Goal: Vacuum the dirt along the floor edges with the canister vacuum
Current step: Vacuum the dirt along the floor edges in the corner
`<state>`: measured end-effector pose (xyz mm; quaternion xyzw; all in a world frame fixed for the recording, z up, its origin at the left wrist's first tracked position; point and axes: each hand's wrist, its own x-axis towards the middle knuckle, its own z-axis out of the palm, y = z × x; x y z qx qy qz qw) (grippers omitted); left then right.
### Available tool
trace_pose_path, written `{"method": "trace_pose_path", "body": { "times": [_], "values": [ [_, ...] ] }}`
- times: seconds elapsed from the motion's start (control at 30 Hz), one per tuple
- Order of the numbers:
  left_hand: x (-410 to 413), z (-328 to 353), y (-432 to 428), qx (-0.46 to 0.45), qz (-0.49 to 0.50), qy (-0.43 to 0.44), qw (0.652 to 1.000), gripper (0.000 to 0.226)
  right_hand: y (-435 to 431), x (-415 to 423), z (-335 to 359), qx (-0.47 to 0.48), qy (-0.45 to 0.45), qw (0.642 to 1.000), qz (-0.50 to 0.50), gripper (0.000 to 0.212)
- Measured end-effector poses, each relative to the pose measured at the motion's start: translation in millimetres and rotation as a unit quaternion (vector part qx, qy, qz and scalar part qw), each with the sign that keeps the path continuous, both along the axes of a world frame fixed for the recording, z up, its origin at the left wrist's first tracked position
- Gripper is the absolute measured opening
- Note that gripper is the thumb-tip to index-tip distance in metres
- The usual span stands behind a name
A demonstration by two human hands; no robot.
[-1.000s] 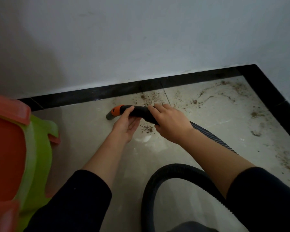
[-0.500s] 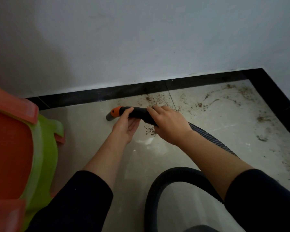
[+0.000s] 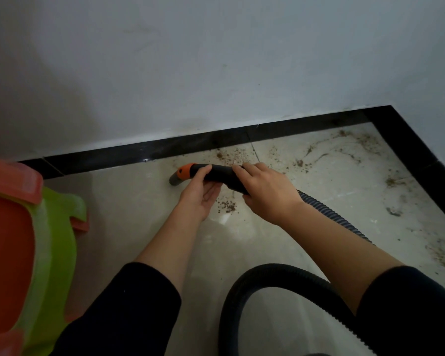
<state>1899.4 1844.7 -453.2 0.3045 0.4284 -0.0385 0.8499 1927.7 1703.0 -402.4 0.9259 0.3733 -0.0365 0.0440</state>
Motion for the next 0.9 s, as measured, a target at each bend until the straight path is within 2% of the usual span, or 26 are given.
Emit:
{"method": "trace_pose_path", "body": {
  "times": [0.9],
  "values": [
    [21, -3, -33, -0.015, -0.039, -0.003, 0.999, 0.025, -34, 12, 4, -0.010, 0.002, 0.999, -0.031, 0.061]
  ]
}}
